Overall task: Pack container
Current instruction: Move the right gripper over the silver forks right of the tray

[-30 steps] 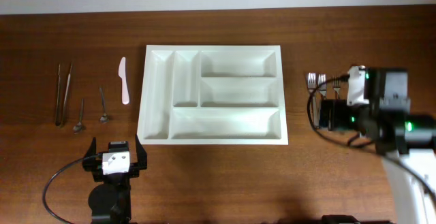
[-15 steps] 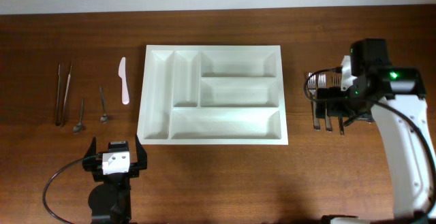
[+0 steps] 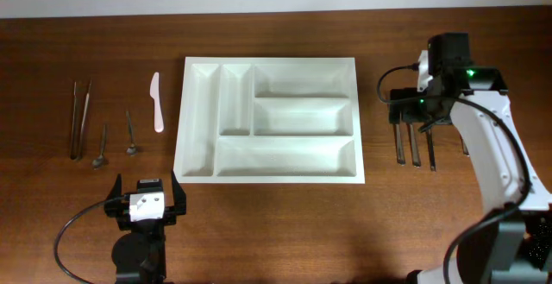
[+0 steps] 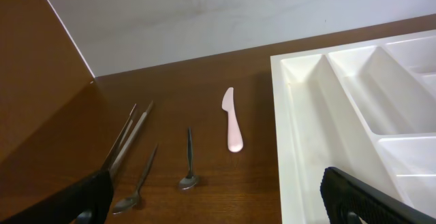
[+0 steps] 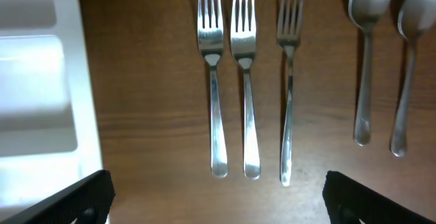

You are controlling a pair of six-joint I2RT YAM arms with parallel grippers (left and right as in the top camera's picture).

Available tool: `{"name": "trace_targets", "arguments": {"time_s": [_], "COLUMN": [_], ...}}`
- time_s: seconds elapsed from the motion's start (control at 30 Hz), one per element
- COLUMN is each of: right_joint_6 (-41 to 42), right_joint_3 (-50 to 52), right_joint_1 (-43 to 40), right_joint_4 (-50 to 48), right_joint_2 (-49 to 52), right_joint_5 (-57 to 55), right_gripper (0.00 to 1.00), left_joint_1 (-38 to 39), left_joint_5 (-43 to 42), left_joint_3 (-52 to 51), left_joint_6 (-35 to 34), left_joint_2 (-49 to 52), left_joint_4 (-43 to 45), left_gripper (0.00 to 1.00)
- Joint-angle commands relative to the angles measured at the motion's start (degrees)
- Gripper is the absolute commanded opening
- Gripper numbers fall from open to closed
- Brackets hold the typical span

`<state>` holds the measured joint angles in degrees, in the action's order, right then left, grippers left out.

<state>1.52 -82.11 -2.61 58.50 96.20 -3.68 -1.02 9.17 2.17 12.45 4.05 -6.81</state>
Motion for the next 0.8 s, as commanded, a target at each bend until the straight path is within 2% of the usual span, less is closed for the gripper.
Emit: {"name": "trace_targets", "arguments": {"time_s": [0.0, 0.07, 0.23, 0.57, 0.77], "right_joint_6": [-0.7, -3.0, -16.0, -5.1, -4.0], "right_joint_3": [-1.1, -1.1, -1.0, -1.0, -1.0], "right_joint_1": [0.3, 0.2, 0.2, -0.2, -0.1], "right_joint_4": [-0.4, -0.4, 0.7, -2.2, -1.4], "right_joint_2": [2.8, 3.8, 5.2, 5.4, 5.8], "right_joint_5": [-1.6, -1.4, 5.6, 5.1, 4.9], "right_gripper": [0.99, 0.99, 0.99, 0.99, 0.99], "left_joint_1": [0.3, 0.3, 0.3, 0.3, 0.3], "left_joint_5": [-0.6, -0.6, -0.6, -0.6, -0.6], "left_joint_3": [-0.3, -0.3, -0.3, -0.3, -0.3], "left_joint_6": [0.5, 0.5, 0.5, 0.5, 0.5], "left_joint_2": [-0.5, -0.5, -0.5, -0.5, -0.5], "left_joint_4": [0.2, 0.2, 0.2, 0.2, 0.2], "left_gripper": [0.99, 0.99, 0.99, 0.99, 0.99]}}
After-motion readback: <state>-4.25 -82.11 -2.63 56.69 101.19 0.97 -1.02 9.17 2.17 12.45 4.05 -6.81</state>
